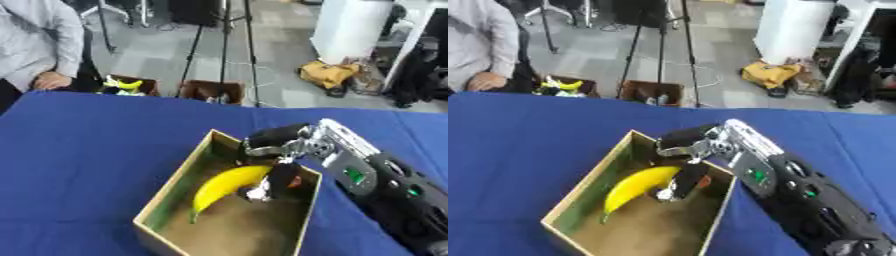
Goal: Pick up objects on the table and place them in the box.
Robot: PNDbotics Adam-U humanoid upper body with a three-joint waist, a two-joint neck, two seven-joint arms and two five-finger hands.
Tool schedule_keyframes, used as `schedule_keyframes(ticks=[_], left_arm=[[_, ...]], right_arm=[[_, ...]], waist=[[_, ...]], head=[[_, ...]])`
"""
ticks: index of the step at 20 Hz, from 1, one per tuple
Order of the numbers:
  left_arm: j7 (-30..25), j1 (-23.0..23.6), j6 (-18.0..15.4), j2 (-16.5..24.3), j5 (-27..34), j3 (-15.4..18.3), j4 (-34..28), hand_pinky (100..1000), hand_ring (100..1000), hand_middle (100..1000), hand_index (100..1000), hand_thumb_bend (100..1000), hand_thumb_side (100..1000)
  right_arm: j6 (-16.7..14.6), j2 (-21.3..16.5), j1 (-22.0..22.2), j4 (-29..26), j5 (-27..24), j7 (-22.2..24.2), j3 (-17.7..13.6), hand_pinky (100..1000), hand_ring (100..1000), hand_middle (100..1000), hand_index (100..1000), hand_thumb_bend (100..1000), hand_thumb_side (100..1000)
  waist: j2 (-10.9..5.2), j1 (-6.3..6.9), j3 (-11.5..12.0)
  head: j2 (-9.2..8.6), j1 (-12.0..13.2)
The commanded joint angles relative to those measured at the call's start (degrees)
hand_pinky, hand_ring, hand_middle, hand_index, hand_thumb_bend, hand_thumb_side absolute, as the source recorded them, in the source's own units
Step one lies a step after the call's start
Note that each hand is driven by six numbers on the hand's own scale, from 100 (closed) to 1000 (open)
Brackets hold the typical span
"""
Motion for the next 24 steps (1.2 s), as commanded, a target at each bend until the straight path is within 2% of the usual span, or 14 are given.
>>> schedule_keyframes(ticks=[1, 7, 12, 14, 15, 16, 17, 18, 19, 21, 24], left_arm=[[-0.1, -0.47, -0.06, 0.44, -0.43, 0.28, -0.88, 229, 419, 429, 617, 100, 973], [-0.07, -0.41, -0.01, 0.44, -0.45, 0.27, -0.88, 229, 418, 428, 616, 100, 973], [0.0, -0.41, -0.01, 0.48, -0.41, 0.28, -0.88, 229, 418, 428, 616, 100, 971], [0.01, -0.44, -0.01, 0.52, -0.39, 0.28, -0.88, 229, 418, 428, 616, 100, 971], [0.01, -0.48, -0.01, 0.55, -0.37, 0.27, -0.88, 229, 418, 428, 616, 100, 971], [0.01, -0.51, 0.01, 0.57, -0.35, 0.26, -0.88, 229, 418, 428, 616, 100, 971], [0.01, -0.53, 0.02, 0.59, -0.33, 0.26, -0.88, 229, 417, 428, 616, 100, 971], [0.0, -0.56, 0.02, 0.63, -0.3, 0.25, -0.88, 230, 417, 428, 616, 100, 971], [0.0, -0.58, 0.01, 0.67, -0.28, 0.25, -0.88, 230, 418, 428, 616, 100, 971], [0.03, -0.59, -0.01, 0.75, -0.24, 0.26, -0.88, 230, 418, 428, 616, 100, 971], [0.04, -0.57, 0.0, 0.84, -0.21, 0.29, -0.88, 230, 417, 428, 616, 100, 970]], right_arm=[[-0.9, -0.71, -0.76, 0.96, 1.0, 0.87, -0.21, 710, 745, 561, 621, 100, 594], [-2.23, -0.57, -0.91, 2.2, 0.36, 5.26, 0.16, 745, 778, 582, 640, 100, 582], [-2.72, -0.56, -0.83, 2.02, -0.54, 5.69, 0.55, 759, 790, 611, 667, 100, 509], [-2.72, -0.68, -0.79, 1.65, -0.9, 5.7, 0.76, 759, 790, 611, 667, 100, 509], [-2.81, -0.73, -0.74, 1.45, -1.08, 5.7, 0.89, 770, 803, 638, 685, 256, 470], [-2.96, -0.79, -0.69, 1.26, -1.3, 5.7, 1.0, 774, 806, 643, 688, 327, 465], [-3.09, -0.86, -0.66, 1.09, -1.49, 5.7, 1.07, 781, 814, 653, 695, 462, 455], [-3.26, -0.95, -0.62, 0.9, -1.65, 5.7, 1.15, 784, 817, 657, 697, 501, 449], [-3.4, -1.02, -0.58, 0.68, -1.82, 5.7, 1.19, 796, 825, 675, 709, 635, 436], [-3.54, -1.2, -0.59, -0.38, -2.5, 5.7, 0.91, 804, 827, 685, 718, 704, 448], [-2.99, -1.82, -1.0, -3.9, -4.58, 5.7, -1.11, 809, 822, 685, 721, 717, 516]], waist=[[-0.84, 0.31, 0.07], [-0.81, 0.32, 0.08], [-0.87, 0.31, 0.06], [-0.9, 0.28, 0.04], [-0.93, 0.24, 0.04], [-0.95, 0.22, 0.03], [-0.98, 0.2, 0.02], [-1.02, 0.18, 0.01], [-1.06, 0.18, 0.0], [-1.14, 0.18, -0.06], [-1.3, 0.19, -0.23]], head=[[-0.55, -0.17], [-0.52, -0.09], [-0.41, -0.04], [-0.35, 0.0], [-0.36, 0.02], [-0.38, 0.04], [-0.38, 0.05], [-0.37, 0.05], [-0.38, 0.06], [-0.44, 0.15], [-0.33, 0.35]])
